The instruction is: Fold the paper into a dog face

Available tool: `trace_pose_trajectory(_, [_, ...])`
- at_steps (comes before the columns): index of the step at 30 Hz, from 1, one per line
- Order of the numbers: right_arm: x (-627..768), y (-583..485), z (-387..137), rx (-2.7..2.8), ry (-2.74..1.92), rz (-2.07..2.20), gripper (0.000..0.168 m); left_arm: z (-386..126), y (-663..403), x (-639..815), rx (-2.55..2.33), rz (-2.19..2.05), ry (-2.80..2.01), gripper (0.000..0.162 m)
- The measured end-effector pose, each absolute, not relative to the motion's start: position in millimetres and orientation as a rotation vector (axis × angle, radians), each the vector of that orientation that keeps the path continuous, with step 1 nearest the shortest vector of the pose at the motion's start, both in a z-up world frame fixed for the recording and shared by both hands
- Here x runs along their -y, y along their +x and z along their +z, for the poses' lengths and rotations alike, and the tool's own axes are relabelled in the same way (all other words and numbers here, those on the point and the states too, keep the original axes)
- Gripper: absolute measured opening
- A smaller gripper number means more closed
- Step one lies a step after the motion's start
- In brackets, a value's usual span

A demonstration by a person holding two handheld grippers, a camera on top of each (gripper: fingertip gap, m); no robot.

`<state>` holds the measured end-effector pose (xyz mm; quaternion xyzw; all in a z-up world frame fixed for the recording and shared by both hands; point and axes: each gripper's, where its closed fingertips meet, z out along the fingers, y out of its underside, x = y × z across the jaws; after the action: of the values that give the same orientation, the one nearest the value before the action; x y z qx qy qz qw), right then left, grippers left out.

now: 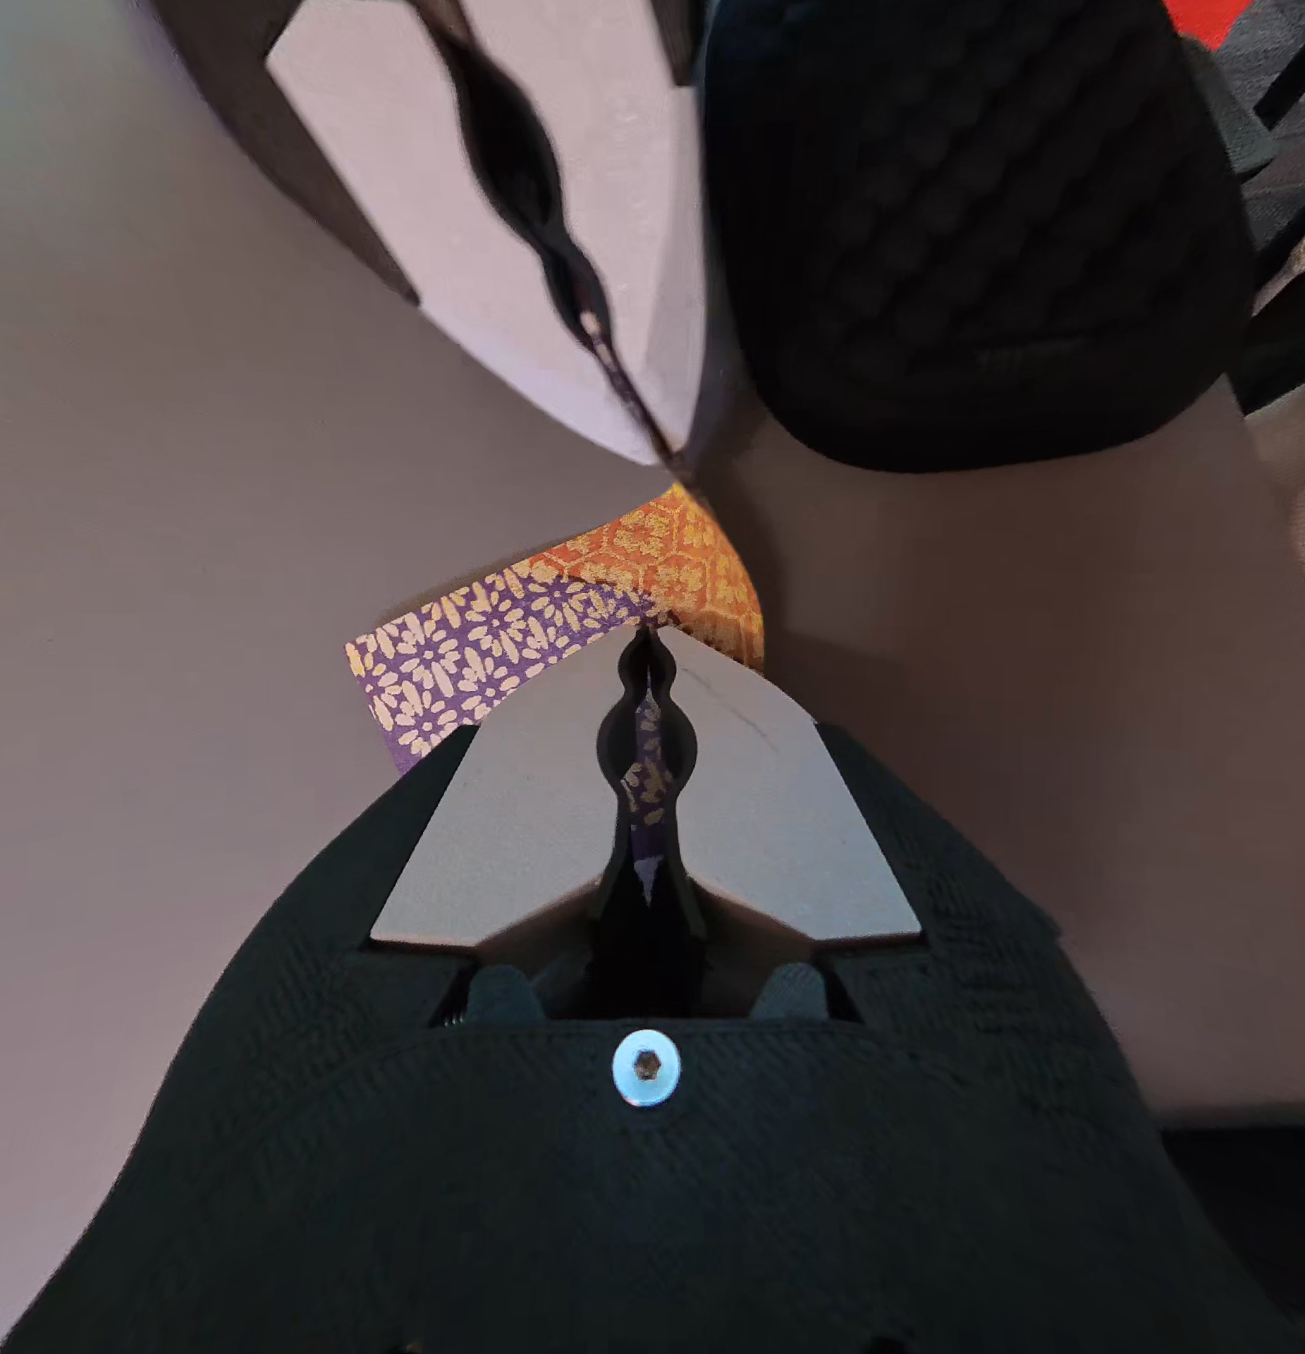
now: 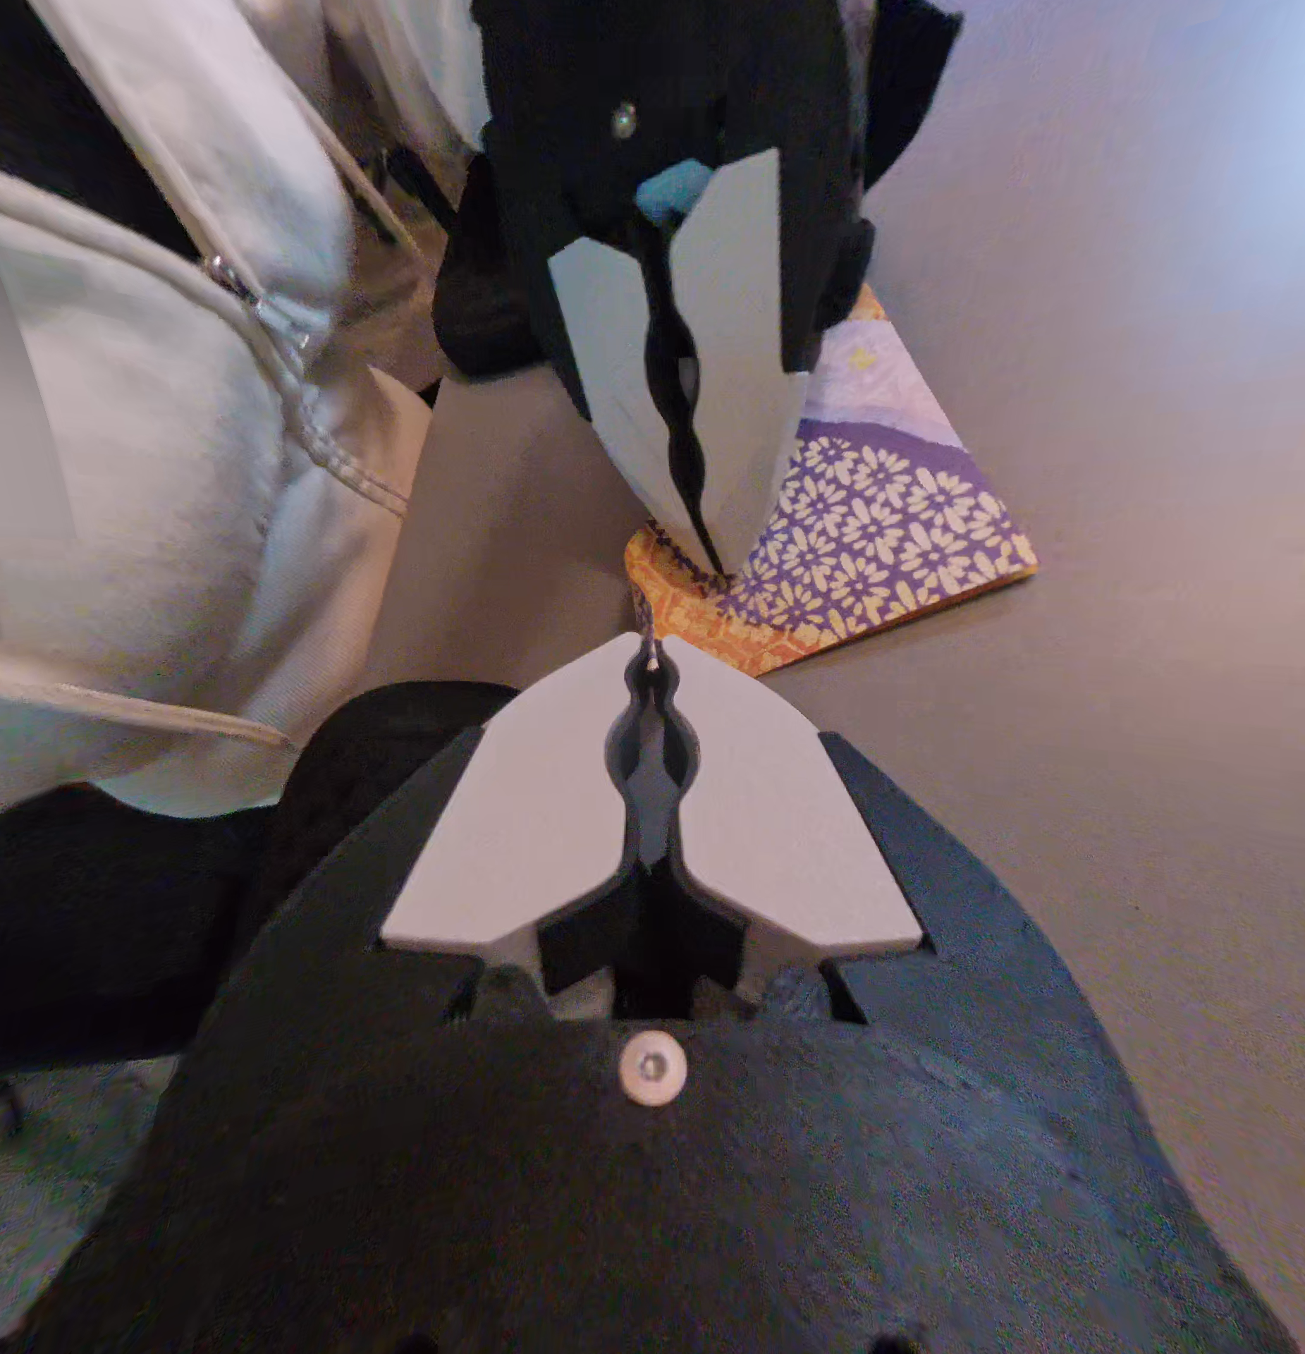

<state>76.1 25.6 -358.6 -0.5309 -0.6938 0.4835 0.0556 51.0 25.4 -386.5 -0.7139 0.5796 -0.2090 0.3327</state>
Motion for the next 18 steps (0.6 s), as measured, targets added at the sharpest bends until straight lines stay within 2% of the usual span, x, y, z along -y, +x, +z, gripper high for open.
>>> trace_pose_trajectory(7, [-37, 71, -375, 1.977, -2.162, 1.523, 0.0, -386, 51, -26, -1.514, -0.503, -1.808, 0.0])
trace_pose_trajectory(18, [-38, 71, -382, 1.889, -2.49, 1.511, 0.0, -385, 50, -26, -1.505, -0.517, -1.813, 0.0])
